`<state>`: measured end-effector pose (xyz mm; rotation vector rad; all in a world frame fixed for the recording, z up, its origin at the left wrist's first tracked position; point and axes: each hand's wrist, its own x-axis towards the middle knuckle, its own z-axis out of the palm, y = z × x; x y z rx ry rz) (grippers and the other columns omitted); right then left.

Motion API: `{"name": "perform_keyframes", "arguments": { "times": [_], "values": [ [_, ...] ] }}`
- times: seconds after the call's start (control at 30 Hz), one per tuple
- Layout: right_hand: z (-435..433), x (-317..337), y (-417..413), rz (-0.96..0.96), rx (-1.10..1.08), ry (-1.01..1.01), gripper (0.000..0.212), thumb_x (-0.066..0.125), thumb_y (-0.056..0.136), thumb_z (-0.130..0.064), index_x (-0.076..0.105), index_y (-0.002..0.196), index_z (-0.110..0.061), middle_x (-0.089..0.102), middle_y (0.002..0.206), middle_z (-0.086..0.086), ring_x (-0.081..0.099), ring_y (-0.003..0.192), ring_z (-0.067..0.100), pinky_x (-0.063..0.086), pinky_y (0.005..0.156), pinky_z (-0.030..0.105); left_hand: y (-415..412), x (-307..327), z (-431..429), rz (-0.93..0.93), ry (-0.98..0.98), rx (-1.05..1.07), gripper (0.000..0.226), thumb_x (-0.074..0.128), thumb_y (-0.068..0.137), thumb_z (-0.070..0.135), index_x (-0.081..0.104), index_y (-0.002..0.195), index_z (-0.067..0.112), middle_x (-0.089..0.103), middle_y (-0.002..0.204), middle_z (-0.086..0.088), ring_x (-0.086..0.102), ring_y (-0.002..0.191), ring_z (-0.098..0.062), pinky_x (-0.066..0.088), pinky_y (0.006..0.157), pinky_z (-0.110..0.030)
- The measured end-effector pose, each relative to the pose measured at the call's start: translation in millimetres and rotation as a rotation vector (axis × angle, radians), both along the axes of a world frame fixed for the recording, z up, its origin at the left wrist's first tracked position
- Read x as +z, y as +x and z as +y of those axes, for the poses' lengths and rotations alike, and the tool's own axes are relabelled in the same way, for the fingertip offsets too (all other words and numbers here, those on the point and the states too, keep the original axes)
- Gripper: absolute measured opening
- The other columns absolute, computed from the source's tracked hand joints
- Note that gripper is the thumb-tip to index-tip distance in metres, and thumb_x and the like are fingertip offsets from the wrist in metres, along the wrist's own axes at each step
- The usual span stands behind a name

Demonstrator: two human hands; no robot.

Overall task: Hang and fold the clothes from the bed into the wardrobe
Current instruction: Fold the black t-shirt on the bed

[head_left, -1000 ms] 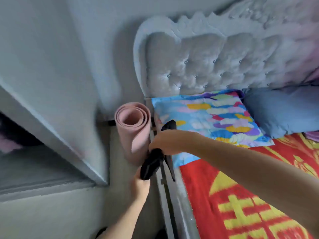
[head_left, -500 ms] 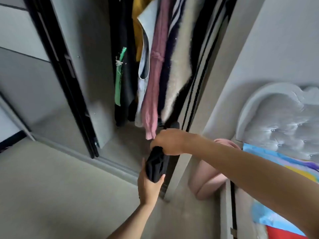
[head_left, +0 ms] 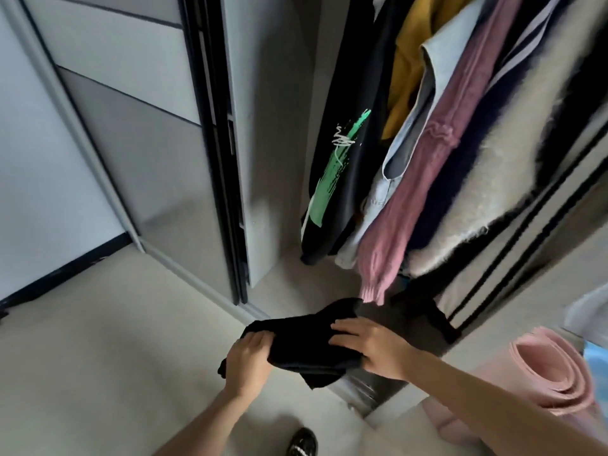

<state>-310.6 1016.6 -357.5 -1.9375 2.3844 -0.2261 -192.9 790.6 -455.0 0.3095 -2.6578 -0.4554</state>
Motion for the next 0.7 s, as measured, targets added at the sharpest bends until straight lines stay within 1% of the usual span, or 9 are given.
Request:
{"name": "perform_keyframes", "arguments": {
  "times": [0.1,0.17,0.27,0.37,0.47,0.5,0.6,0.63,0.7],
  "values": [
    [-23.2,-38.1,-27.8,-0.172,-0.023,-0.065,0.068,0.082,0.044,-0.008,0.058,0.105,-0.026,0.070,0.104,0.004,0.069,0.090,0.017,0.057,0.072,0.027,-29.2,-22.2,-24.0,-0.085,-0.024,0.015,0.031,0.036,0.058,0.013,0.066,0.061,0.015,0.062,0.056,0.004,0.061,0.049,-0.018,0.043,0.042,-0.021],
    [-39.2,-52.0,-46.1,-0.216,-0.041,-0.073,0.065,0.075,0.048,-0.010,0.051,0.106,-0.027,0.070,0.104,0.003,0.070,0.089,0.016,0.056,0.070,0.025,-44.1,-27.4,-35.2,-0.165,-0.001,0.007,0.015,0.056,0.054,0.009,0.068,0.062,0.015,0.064,0.057,0.004,0.062,0.048,-0.016,0.042,0.041,-0.020],
    [-72.5,-71.7,-83.6,-0.213,-0.036,-0.113,0.062,0.077,0.047,-0.011,0.057,0.105,-0.024,0.070,0.104,0.006,0.070,0.088,0.019,0.057,0.069,0.027,-73.4,-40.5,-61.8,-0.266,0.078,0.054,0.046,0.083,0.024,-0.006,0.070,0.064,0.013,0.066,0.058,0.003,0.062,0.047,-0.015,0.041,0.037,-0.018],
    [-109.7,-78.4,-102.5,-0.148,0.001,-0.081,0.049,0.067,0.048,-0.022,0.067,0.097,-0.024,0.071,0.098,0.004,0.071,0.084,0.017,0.057,0.067,0.025,-87.8,-42.0,-85.8,-0.302,0.140,0.092,0.053,0.082,0.017,-0.010,0.070,0.064,0.010,0.066,0.057,0.001,0.062,0.045,-0.015,0.041,0.035,-0.018],
    [-145.2,-88.6,-119.0,-0.113,0.082,-0.133,0.048,0.085,0.041,-0.015,0.074,0.087,-0.017,0.072,0.094,0.009,0.071,0.081,0.021,0.057,0.065,0.028,-94.9,-47.0,-113.7,-0.353,0.141,0.088,0.036,0.077,0.035,0.000,0.069,0.069,0.008,0.066,0.058,-0.001,0.062,0.045,-0.016,0.042,0.037,-0.017],
    [-155.1,-92.4,-122.7,-0.110,0.104,-0.146,0.056,0.090,0.033,-0.015,0.074,0.087,-0.015,0.072,0.093,0.010,0.071,0.081,0.022,0.057,0.066,0.028,-94.1,-49.7,-122.9,-0.372,0.177,0.095,0.025,0.066,0.046,0.010,0.068,0.071,0.008,0.066,0.059,-0.002,0.063,0.045,-0.017,0.042,0.038,-0.017],
    [-198.1,-101.4,-136.5,-0.089,0.116,-0.113,0.064,0.092,0.023,-0.017,0.075,0.085,-0.016,0.072,0.090,0.009,0.070,0.080,0.022,0.057,0.066,0.027,-95.0,-69.2,-156.0,-0.435,0.275,0.125,0.041,0.039,0.056,0.026,0.069,0.075,0.005,0.067,0.063,-0.005,0.064,0.048,-0.019,0.043,0.039,-0.019],
    [-213.3,-106.1,-141.8,-0.095,0.120,-0.096,0.064,0.091,0.023,-0.014,0.074,0.085,-0.015,0.071,0.087,0.009,0.070,0.078,0.023,0.057,0.064,0.027,-97.5,-75.0,-166.6,-0.483,0.310,0.133,0.039,0.043,0.056,0.026,0.069,0.077,0.005,0.068,0.065,-0.006,0.065,0.049,-0.020,0.044,0.039,-0.020],
    [-240.7,-117.8,-154.2,-0.129,0.120,-0.077,0.060,0.088,0.028,-0.009,0.073,0.086,-0.011,0.068,0.082,0.011,0.068,0.075,0.026,0.057,0.060,0.029,-106.8,-91.5,-183.7,-0.565,0.352,0.076,0.041,0.071,0.041,0.020,0.068,0.079,0.006,0.067,0.062,-0.008,0.064,0.046,-0.021,0.042,0.035,-0.023]
  ]
}}
